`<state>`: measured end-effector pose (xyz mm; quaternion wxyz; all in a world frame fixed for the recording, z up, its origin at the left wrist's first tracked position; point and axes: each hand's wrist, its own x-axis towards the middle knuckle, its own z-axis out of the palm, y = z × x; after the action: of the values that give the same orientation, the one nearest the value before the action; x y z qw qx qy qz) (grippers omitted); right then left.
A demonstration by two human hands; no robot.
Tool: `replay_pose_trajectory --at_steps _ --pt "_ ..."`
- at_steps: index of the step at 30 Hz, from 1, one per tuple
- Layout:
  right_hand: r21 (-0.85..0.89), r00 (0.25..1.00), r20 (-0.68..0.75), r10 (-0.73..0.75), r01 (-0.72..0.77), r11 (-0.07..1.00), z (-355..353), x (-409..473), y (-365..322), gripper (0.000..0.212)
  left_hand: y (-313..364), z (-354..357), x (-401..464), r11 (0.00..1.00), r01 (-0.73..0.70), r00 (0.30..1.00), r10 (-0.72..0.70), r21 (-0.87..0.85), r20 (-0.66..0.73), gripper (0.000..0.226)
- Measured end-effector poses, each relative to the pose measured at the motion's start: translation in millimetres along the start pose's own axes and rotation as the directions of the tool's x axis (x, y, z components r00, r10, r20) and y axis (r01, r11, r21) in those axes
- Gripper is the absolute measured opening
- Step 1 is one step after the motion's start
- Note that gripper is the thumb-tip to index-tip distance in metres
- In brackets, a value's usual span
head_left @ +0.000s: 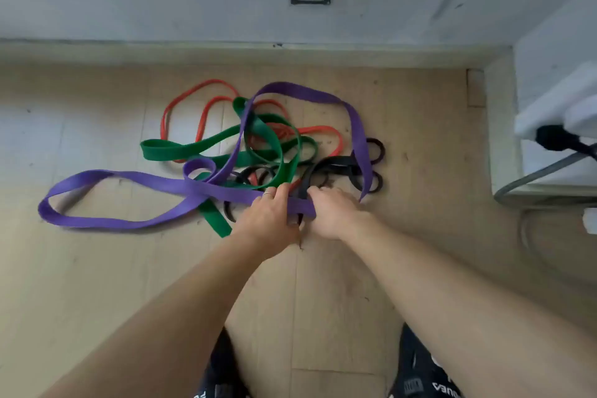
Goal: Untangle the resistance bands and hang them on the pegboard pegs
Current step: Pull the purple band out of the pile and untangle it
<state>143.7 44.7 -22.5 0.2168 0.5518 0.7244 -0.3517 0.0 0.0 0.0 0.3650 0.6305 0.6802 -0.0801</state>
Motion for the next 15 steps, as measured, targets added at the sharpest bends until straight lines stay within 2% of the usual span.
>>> replay_pose_trajectory --at_steps 1,6,9,12,15 --pt "-0.034 1.000 0.026 -0.004 0.005 0.999 14 6 0 0.041 -6 12 7 1.000 0.002 1.000 -0.002 0.000 -0.004 0.065" --pt "-0.169 0.993 -0.113 -0.045 0.026 0.985 70 31 12 0.058 -30 58 33 0.987 -0.043 0.995 0.056 0.153 -0.078 0.075" --pt "-0.205 0.978 -0.196 -0.069 0.028 0.978 74 37 17 0.047 -32 64 35 0.974 -0.058 0.984 0.093 0.221 -0.150 0.077" --pt "-0.116 0.983 -0.175 -0.059 0.039 0.993 66 30 17 0.038 -25 60 26 0.974 -0.048 0.982 0.087 0.220 -0.170 0.065" --pt "0.060 0.994 -0.069 -0.080 0.084 0.995 41 11 10 0.026 -19 44 10 0.974 -0.043 0.986 0.078 0.221 -0.151 0.058"
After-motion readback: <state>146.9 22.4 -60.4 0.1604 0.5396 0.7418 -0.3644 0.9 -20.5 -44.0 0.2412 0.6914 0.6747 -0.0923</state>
